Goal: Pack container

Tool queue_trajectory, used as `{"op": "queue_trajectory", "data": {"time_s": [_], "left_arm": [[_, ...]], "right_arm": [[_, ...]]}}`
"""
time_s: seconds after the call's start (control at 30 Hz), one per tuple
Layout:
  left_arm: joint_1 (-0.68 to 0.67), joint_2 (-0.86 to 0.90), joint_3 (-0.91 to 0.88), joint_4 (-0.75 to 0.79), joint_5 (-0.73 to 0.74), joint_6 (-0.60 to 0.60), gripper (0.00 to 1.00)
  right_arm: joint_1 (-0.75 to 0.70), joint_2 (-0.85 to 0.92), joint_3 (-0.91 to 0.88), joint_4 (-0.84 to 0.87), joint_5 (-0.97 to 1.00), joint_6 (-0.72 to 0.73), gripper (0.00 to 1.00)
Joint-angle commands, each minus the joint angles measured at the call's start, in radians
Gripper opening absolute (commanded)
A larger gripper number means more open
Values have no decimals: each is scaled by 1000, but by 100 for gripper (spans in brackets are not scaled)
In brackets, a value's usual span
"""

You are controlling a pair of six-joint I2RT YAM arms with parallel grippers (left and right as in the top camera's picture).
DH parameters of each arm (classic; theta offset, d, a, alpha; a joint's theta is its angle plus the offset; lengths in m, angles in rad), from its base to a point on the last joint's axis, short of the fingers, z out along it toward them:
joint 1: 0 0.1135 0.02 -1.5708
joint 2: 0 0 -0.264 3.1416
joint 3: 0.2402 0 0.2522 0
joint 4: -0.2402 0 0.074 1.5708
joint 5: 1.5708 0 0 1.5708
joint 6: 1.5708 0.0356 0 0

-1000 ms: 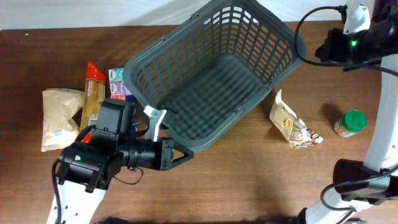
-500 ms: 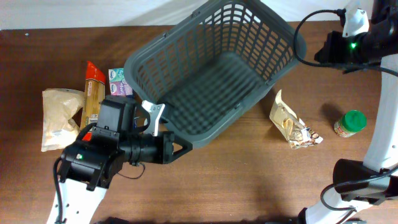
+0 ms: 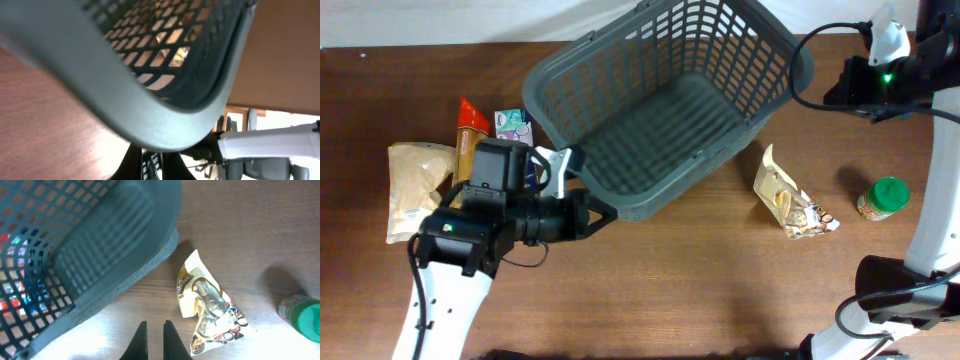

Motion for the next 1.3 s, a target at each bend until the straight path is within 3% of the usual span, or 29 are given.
{"op": "queue_trajectory", "data": {"time_s": [0.0, 0.3, 0.4, 0.5, 0.63, 0.83, 1.07, 1.27], "left_arm": [[42, 5, 1, 7, -14, 14, 2], [111, 5, 1, 10, -29, 28, 2], [110, 5, 1, 9, 28, 47, 2], [72, 1, 1, 8, 127, 47, 2], [-53, -31, 2, 6, 139, 26, 2], [-228, -74, 3, 7, 51, -89, 2], [-340, -55, 3, 93, -52, -96, 2], [-346, 21, 3, 143, -134, -95, 2]], "right_arm": [[-5, -18, 12, 16, -67, -73, 4], [-5, -8, 11, 50, -118, -118, 4], [-5, -6, 11, 60, -117, -118, 4], [-5, -6, 11, 92, -117, -117, 4], [-5, -6, 11, 132, -117, -104, 4], [-5, -5, 11, 181, -114, -72, 4], [-5, 7, 11, 214, -122, -53, 4], [8, 38, 10, 214, -121, -54, 4]]}}
